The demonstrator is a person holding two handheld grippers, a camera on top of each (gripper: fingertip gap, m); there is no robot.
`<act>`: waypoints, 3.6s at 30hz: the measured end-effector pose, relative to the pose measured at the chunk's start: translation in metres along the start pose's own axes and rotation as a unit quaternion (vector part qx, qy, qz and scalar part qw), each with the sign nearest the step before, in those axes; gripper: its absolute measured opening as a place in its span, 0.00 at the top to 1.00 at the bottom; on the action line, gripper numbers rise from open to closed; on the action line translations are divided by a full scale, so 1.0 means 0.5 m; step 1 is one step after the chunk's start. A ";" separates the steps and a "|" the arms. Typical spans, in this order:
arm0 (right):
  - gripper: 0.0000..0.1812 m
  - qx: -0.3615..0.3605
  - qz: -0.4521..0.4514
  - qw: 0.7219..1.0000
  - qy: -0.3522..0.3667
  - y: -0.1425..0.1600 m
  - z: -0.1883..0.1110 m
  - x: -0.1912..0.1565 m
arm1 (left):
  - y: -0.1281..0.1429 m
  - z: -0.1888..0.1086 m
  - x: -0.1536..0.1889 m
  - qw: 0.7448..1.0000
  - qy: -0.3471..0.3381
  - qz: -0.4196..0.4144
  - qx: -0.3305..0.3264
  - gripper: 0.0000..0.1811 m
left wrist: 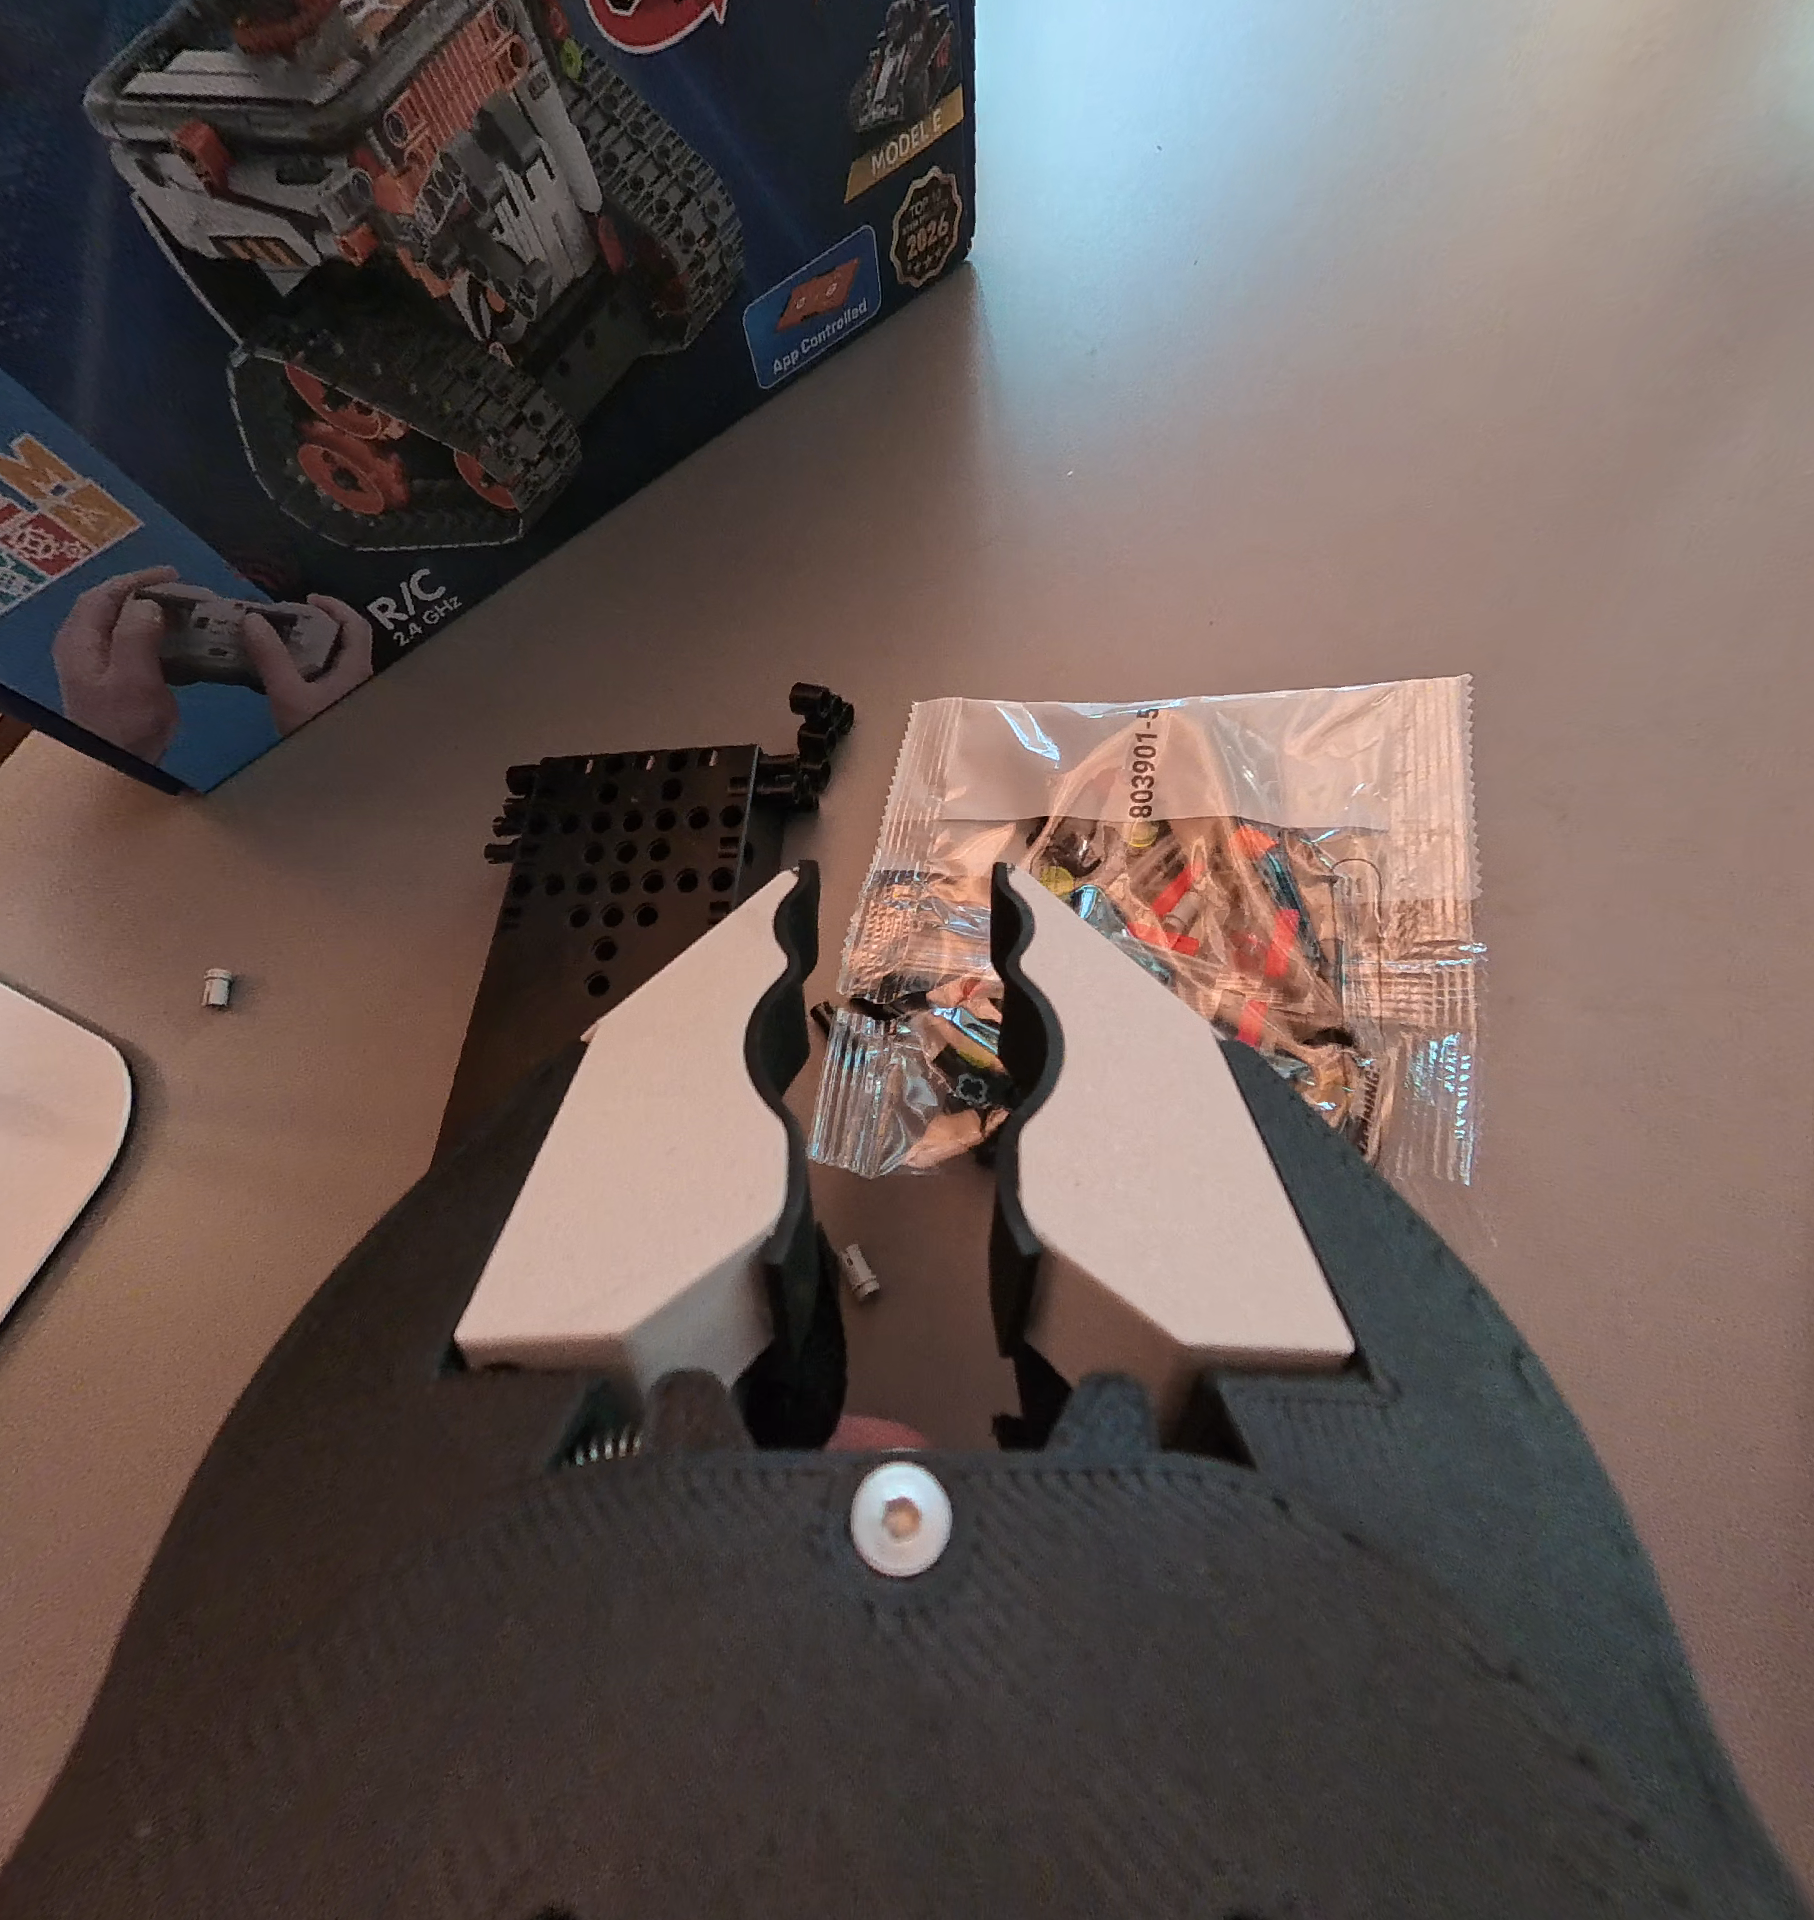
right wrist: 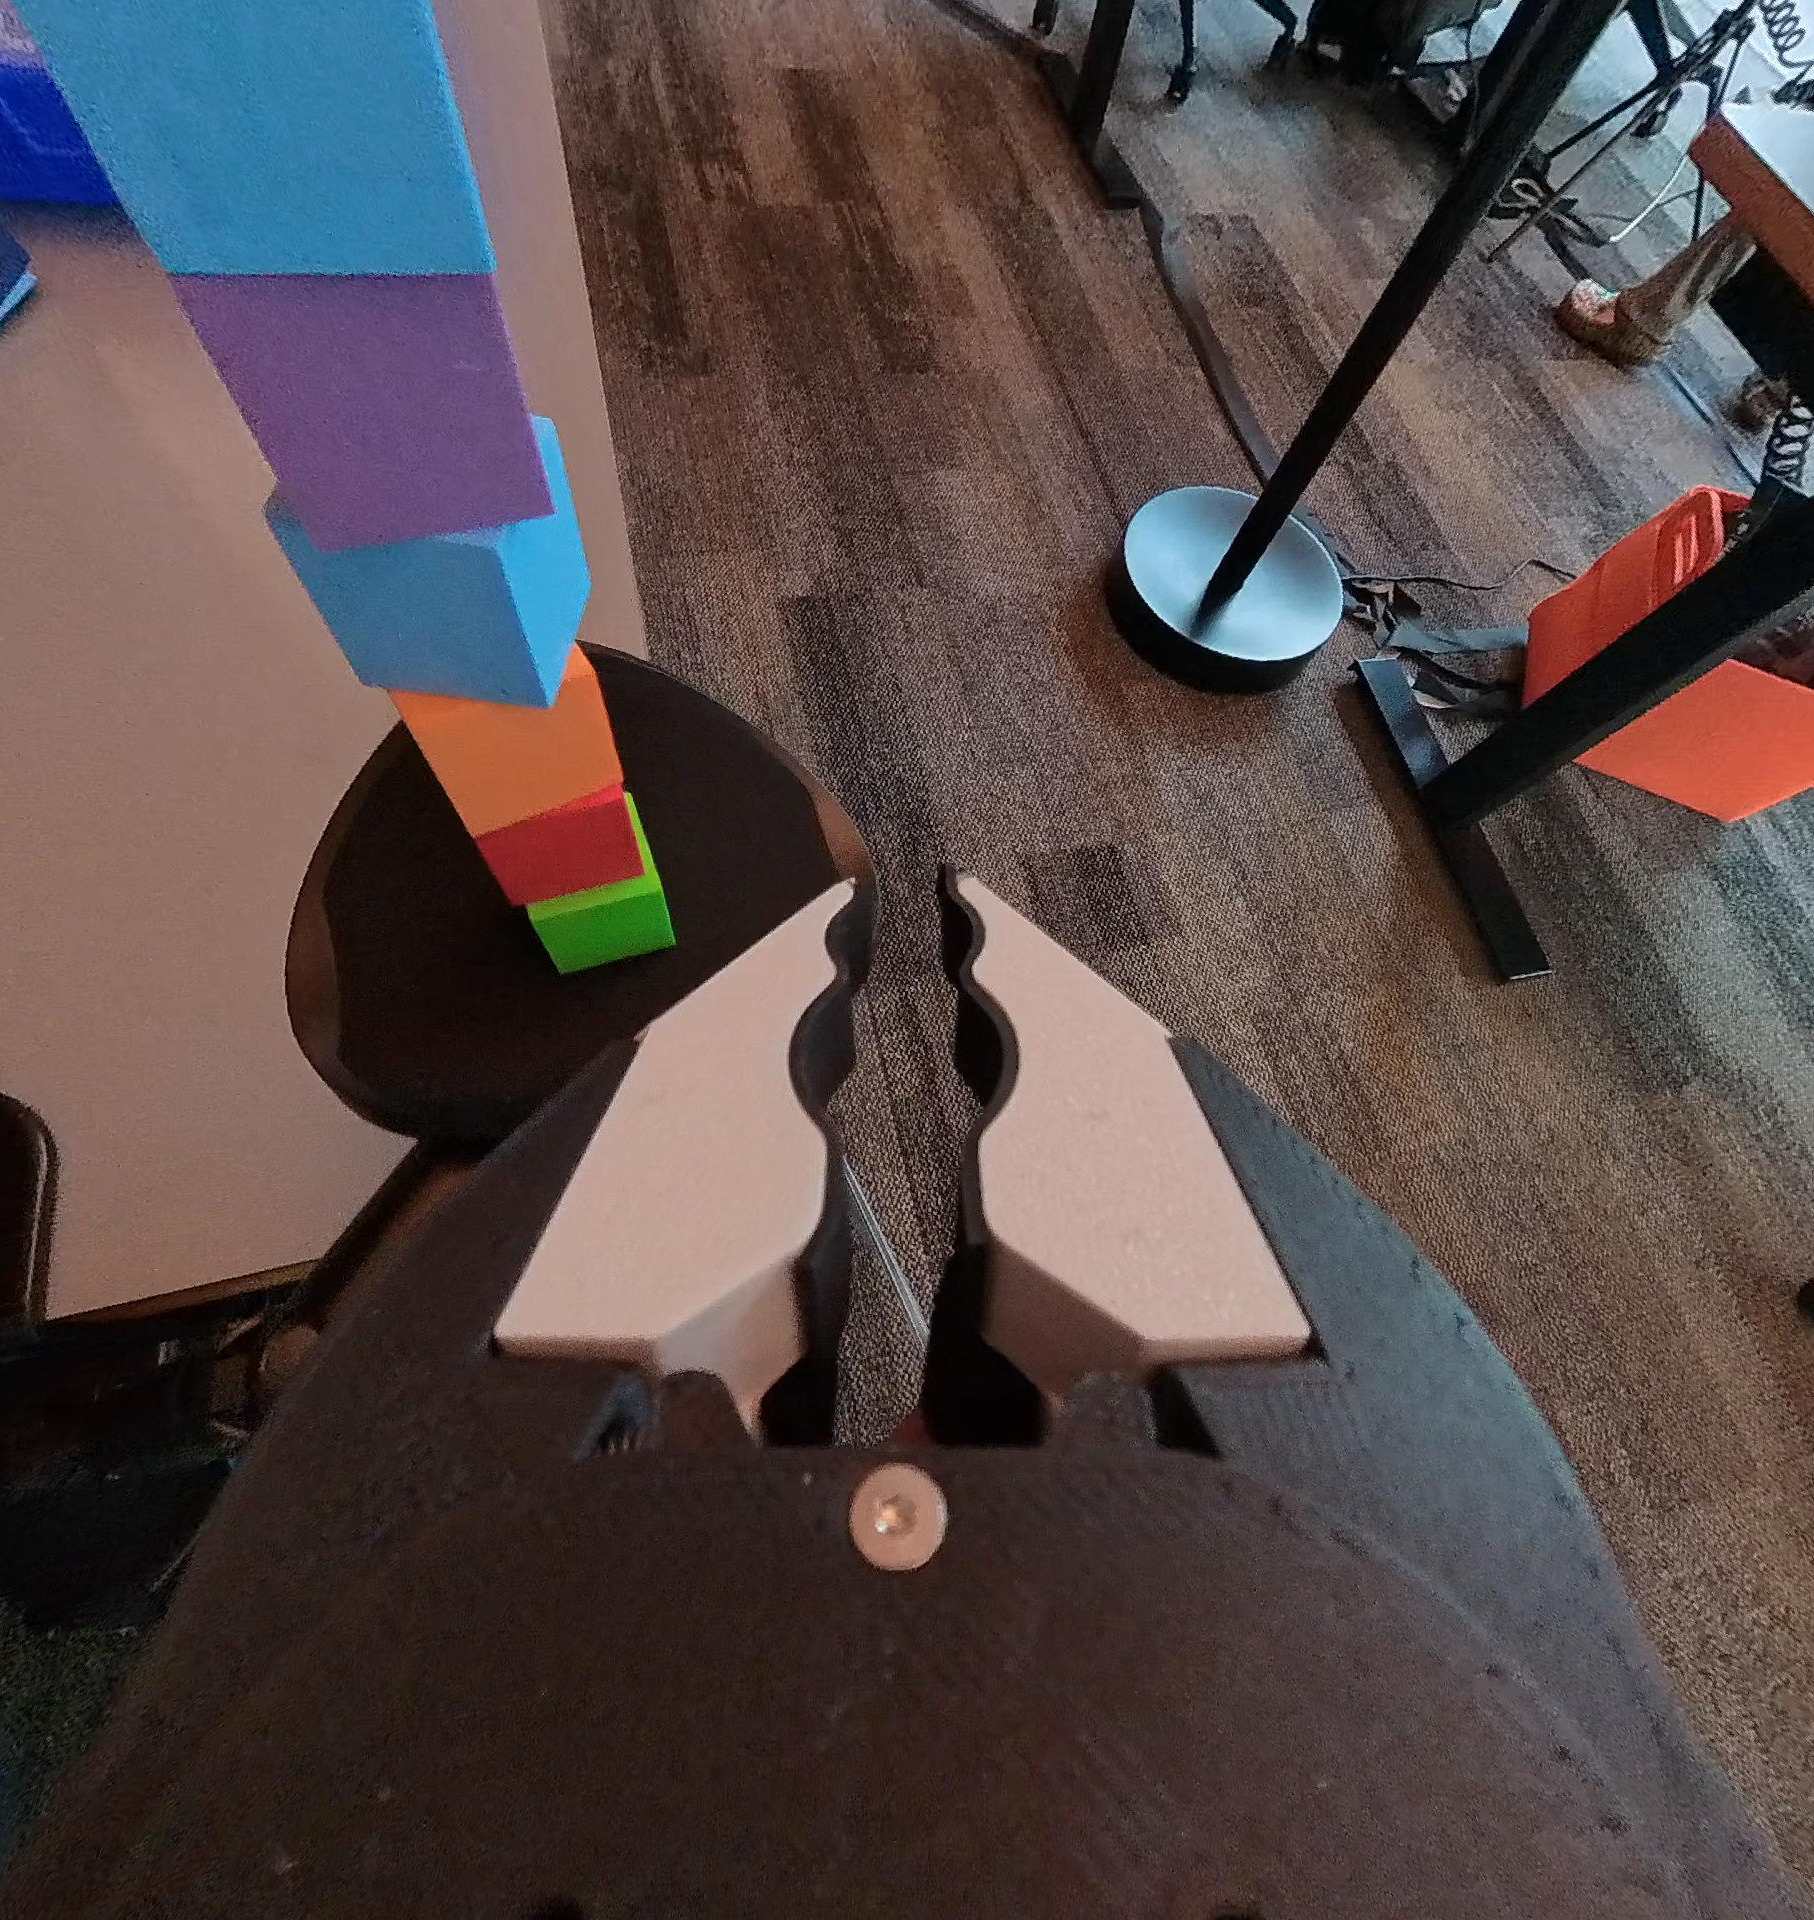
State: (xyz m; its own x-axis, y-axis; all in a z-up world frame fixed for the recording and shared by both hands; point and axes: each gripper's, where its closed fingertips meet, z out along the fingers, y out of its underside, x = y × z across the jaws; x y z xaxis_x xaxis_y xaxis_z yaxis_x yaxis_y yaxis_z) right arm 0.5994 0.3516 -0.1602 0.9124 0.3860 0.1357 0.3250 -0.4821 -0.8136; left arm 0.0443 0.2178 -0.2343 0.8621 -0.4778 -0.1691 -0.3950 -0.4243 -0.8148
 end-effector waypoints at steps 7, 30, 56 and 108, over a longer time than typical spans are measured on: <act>0.95 -0.006 -0.007 1.000 -0.011 -0.027 0.036 -0.027 | -0.001 0.000 0.000 1.000 0.000 0.000 0.001 0.83; 1.00 0.010 -0.083 0.994 -0.073 -0.071 -0.023 -0.153 | -0.005 -0.003 0.000 1.000 0.000 0.001 0.004 0.83; 0.88 0.138 -0.041 0.986 -0.081 -0.025 -0.125 -0.132 | -0.007 -0.006 0.019 0.998 -0.016 0.059 -0.003 0.83; 0.66 -0.359 0.168 0.917 -0.042 1.662 0.600 0.666 | -0.095 0.047 0.243 0.816 -0.501 0.175 -0.230 1.00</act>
State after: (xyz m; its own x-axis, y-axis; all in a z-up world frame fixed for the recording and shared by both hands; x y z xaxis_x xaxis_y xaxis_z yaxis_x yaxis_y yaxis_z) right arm 1.0986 0.3155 -0.9610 0.9783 0.1662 -0.1234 0.1369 -0.9667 -0.2164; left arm 0.1753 0.1981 -0.2292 0.4070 0.1396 -0.9027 -0.5517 -0.7501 -0.3647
